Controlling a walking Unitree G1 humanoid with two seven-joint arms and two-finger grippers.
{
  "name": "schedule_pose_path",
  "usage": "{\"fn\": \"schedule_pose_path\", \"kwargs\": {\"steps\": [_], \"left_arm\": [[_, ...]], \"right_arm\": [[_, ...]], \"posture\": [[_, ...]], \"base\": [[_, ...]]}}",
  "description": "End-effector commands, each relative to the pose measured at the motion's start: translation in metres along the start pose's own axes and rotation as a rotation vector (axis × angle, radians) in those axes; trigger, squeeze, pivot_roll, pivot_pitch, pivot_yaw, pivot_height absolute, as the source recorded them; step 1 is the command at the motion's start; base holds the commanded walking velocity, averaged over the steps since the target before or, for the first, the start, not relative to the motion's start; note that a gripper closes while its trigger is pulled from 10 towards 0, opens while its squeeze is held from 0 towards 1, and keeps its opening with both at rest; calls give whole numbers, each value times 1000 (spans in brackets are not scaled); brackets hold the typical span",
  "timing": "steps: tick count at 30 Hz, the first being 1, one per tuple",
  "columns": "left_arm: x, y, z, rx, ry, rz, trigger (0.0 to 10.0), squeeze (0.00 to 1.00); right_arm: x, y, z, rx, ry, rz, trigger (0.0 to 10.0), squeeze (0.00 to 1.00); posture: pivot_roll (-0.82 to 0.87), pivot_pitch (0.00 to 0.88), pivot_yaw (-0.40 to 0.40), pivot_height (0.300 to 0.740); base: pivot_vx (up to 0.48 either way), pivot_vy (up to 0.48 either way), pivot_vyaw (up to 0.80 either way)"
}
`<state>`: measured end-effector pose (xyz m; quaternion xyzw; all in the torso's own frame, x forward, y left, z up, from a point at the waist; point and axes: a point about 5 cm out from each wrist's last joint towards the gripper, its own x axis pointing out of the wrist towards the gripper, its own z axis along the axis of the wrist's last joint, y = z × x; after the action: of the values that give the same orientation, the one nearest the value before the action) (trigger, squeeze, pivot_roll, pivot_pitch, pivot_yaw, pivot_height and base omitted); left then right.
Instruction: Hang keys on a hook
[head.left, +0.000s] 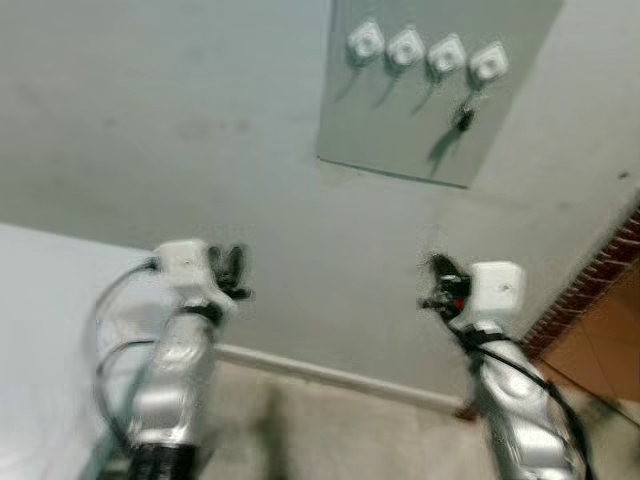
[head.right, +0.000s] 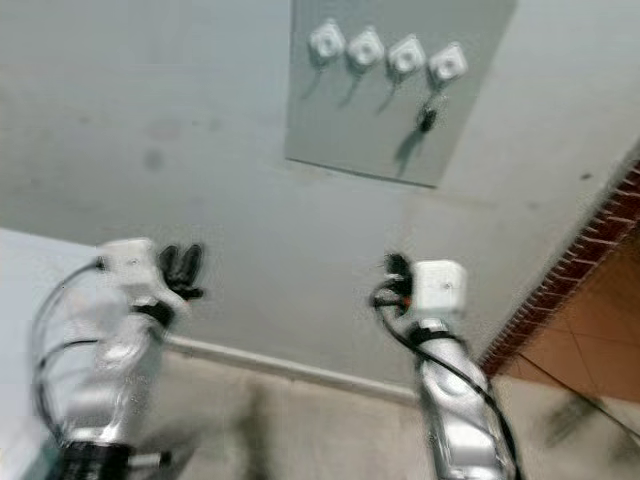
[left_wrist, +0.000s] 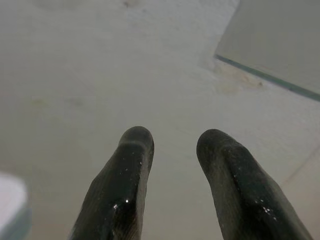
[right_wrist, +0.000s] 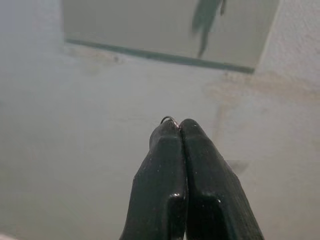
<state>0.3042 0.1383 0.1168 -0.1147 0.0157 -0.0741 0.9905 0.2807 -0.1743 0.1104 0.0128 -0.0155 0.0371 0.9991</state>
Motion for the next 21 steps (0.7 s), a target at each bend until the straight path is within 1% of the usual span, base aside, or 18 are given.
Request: {"fn": "schedule_pose_path", "kwargs": {"steps": [1, 16, 17, 19, 21], "left_arm": [[-1, 8, 5, 29, -11, 25, 10000, 0], [-2, 8, 5, 31, -8, 30, 10000, 0], [-2, 8, 5, 37, -7, 36, 10000, 0], [-2, 6, 8, 27, -41, 39, 10000, 0], [-3, 3, 13, 55, -67, 34, 10000, 0]], "right_arm": [[5, 9, 9, 8, -38, 31, 10000, 0], [5, 11, 8, 17, -34, 33, 10000, 0], [5, 11, 8, 15, -34, 35, 10000, 0], [5, 12, 8, 12, -33, 39, 10000, 0], [5, 13, 8, 3, -39, 53, 10000, 0]], "posture": [[109, 0, -68, 740], [116, 0, -69, 740], [117, 0, -70, 740], [119, 0, -71, 740], [120, 0, -72, 740]], "base": [[480, 0, 0], [480, 0, 0], [375, 0, 0], [0, 0, 0], [0, 0, 0]]}}
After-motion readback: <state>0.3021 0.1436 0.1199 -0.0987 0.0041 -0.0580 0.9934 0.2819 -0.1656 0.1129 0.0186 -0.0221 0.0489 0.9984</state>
